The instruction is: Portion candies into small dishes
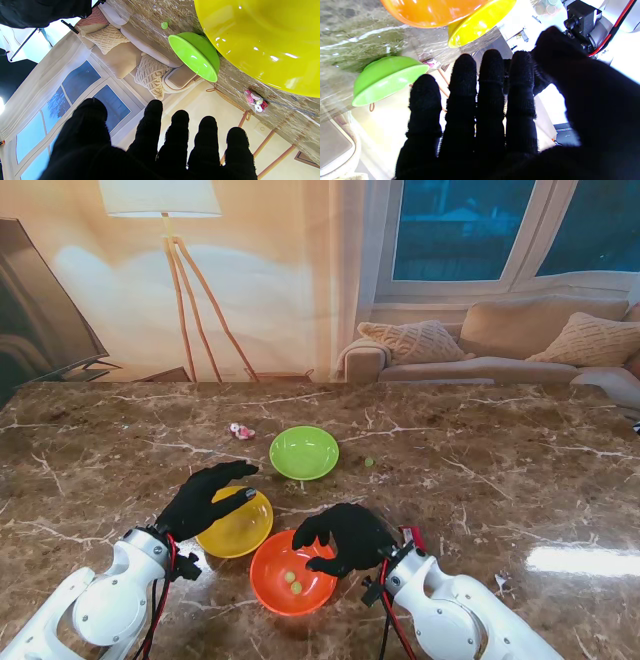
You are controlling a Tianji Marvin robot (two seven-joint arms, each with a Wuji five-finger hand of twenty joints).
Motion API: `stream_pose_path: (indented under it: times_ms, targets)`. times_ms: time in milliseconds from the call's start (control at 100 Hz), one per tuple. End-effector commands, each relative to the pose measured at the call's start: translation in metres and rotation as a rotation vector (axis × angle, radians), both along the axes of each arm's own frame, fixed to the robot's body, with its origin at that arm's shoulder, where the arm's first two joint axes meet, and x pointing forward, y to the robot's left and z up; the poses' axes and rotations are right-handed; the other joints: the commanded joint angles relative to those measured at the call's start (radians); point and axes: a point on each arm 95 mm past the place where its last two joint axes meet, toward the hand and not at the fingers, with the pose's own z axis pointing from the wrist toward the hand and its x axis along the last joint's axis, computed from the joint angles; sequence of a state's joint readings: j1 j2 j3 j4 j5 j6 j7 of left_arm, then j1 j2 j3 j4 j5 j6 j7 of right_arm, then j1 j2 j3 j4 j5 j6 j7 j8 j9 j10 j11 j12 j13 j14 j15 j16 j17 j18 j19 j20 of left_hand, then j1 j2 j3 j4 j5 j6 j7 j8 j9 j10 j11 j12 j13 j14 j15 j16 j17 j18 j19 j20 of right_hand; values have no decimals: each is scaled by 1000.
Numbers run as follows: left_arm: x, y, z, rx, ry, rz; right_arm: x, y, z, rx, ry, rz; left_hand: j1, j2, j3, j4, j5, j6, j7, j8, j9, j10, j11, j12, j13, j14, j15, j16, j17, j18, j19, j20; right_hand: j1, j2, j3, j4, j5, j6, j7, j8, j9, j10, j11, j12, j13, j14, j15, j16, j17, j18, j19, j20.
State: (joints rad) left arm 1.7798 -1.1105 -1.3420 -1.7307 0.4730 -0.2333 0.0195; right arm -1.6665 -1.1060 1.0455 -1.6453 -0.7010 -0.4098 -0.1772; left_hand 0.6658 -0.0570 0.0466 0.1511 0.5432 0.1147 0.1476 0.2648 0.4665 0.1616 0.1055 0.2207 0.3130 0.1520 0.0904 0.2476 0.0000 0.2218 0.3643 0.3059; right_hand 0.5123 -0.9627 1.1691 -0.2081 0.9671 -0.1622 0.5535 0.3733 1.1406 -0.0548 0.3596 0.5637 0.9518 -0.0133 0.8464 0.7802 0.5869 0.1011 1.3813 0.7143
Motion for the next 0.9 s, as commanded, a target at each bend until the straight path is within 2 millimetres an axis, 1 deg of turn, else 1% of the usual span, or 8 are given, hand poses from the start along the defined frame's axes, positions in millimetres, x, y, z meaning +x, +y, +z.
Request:
stream_pose_path:
  times_ms: [0,100,190,300,440,640,760,890]
  targets:
    - [-2,0,-2,1,7,0,-2,-2,-4,-14,15,-5,-25,51,-20,-20,-21,-18,-1,6,-41,5,-16,-17,-20,-15,-17,-11,-1,2,-28,12,-38,7,30,32,-33,3,-32,33,-40,-14,-17,-22,-41,-38,-36,-8,-2,-27,-11,20]
    - [-3,0,-2,1,5,1,5,-8,2,-34,-15,-57,-26,50,-21,-20,-20,-19,-1,6,-40,5,-16,-17,-19,-13,-17,-11,0,3,-28,12,-38,18,22,35,-31,6,-39,58,-54,-15,-23,-34,-15,-37,-130,-70,23,-30,-57,-15]
    - [-3,0,-2,1,4,2,17,-17,10,-70,-56,-133,-25,51,-20,-20,-20,-19,-1,6,-40,5,-16,-17,-19,-14,-17,-11,0,3,-28,13,-7,15,17,-12,-28,21,-8,52,-49,-4,-18,-40,42,-25,-214,-135,67,-24,-93,-59]
    - [-3,0,-2,2,5,1,34,-30,21,-149,-94,-205,-26,52,-20,-20,-21,-20,-1,6,-41,5,-17,-17,-21,-15,-17,-11,1,3,-28,13,16,1,60,49,-66,61,-33,74,-77,10,-41,-62,71,-15,-316,-203,91,-27,-115,-90]
    - [-3,1,-2,2,2,5,52,-43,30,-233,-107,-253,-25,50,-20,-20,-20,-18,-1,6,-39,5,-16,-16,-22,-15,-18,-12,1,2,-27,14,36,-23,75,53,-109,76,-83,88,-113,18,-54,-78,69,-4,-379,-238,92,-21,-115,-94]
    - [-2,1,-1,4,7,4,83,-54,27,-336,-93,-314,-25,51,-21,-21,-18,-19,0,7,-40,5,-16,-17,-22,-17,-18,-12,0,3,-28,14,28,-38,54,41,-175,69,-146,71,-164,16,-75,-96,45,-3,-369,-214,65,-23,-43,-36]
    - [-2,1,-1,4,8,5,101,-57,21,-403,-75,-347,-24,51,-20,-20,-18,-18,0,7,-40,6,-17,-17,-22,-17,-18,-12,0,3,-28,14,9,-43,35,30,-199,51,-159,65,-197,28,-84,-115,3,-13,-232,-101,51,-54,34,35]
    - [-2,1,-1,5,9,4,121,-59,10,-468,-51,-380,-26,53,-21,-21,-10,-28,4,9,-41,6,-17,-17,-24,-18,-18,-12,-1,3,-29,14,-8,-47,25,27,-202,60,-147,71,-197,36,-69,-111,-4,-20,-129,-47,68,-69,92,62]
